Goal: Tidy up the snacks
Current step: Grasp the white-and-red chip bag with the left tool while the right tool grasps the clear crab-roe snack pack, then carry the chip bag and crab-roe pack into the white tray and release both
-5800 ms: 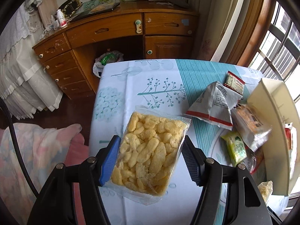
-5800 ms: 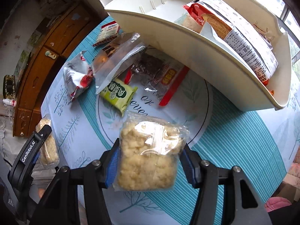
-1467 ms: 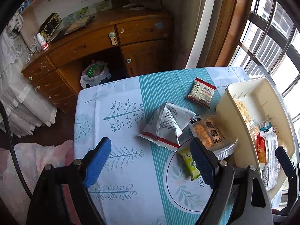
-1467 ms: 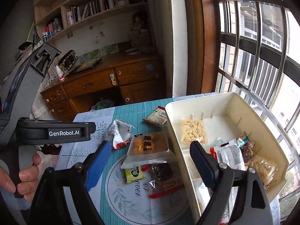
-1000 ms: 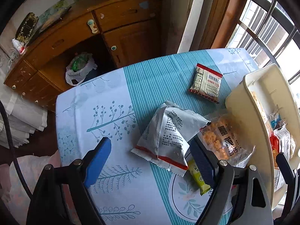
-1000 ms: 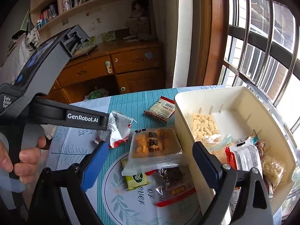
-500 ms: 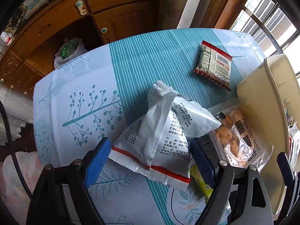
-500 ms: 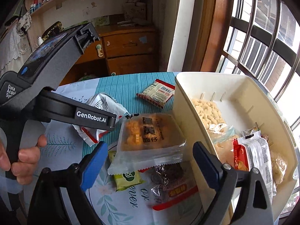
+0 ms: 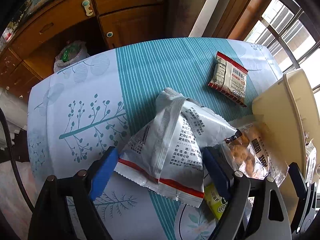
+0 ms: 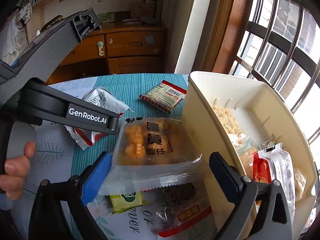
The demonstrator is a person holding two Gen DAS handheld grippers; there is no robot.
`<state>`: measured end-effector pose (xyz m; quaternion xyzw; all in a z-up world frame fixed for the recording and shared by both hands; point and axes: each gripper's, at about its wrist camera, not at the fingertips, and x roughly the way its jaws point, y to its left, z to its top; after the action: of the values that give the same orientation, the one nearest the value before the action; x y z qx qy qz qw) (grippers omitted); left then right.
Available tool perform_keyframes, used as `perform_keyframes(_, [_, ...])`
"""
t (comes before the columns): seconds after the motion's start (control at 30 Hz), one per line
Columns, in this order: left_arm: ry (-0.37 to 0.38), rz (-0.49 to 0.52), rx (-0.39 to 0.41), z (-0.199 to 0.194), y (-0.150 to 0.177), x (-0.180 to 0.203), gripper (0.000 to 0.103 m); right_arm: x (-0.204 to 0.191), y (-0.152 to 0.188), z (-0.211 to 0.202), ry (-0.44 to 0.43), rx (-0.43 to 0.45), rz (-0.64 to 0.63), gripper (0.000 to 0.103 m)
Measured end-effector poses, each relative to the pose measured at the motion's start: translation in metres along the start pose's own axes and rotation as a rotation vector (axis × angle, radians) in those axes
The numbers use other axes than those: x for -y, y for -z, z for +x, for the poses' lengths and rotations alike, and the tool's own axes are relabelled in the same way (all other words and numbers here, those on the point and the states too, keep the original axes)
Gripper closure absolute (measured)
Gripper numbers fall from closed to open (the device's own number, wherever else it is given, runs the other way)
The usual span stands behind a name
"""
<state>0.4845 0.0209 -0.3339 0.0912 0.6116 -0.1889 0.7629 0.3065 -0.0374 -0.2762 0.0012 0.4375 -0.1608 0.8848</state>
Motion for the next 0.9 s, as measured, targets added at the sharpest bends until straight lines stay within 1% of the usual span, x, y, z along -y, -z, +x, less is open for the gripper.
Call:
perform_keyframes(0.23, [0.018, -0.020, 0.011, 0.001, 0.003, -0.006, 0.021, -0.011, 0.001, 0.007, 0.052, -0.004, -0.055, 0.004])
perform_keyframes(0.3, [0.019, -0.028, 0.012, 0.002, 0.003, -0.009, 0.026, -0.012, 0.002, 0.008, 0.055, -0.007, -0.069, 0.005])
perform_keyframes(0.5, [0.039, -0.056, 0.015, 0.000, 0.007, -0.020, 0.034, -0.014, 0.002, 0.006, 0.046, -0.022, -0.077, 0.010])
perform_keyframes(0.73, [0.024, -0.079, 0.024, -0.007, 0.016, -0.026, 0.037, -0.010, 0.002, 0.003, 0.016, -0.045, -0.057, 0.013])
perform_keyframes(0.9, [0.011, -0.102, 0.010, -0.012, 0.028, -0.031, 0.039, -0.006, 0.001, -0.002, -0.008, -0.061, -0.043, 0.014])
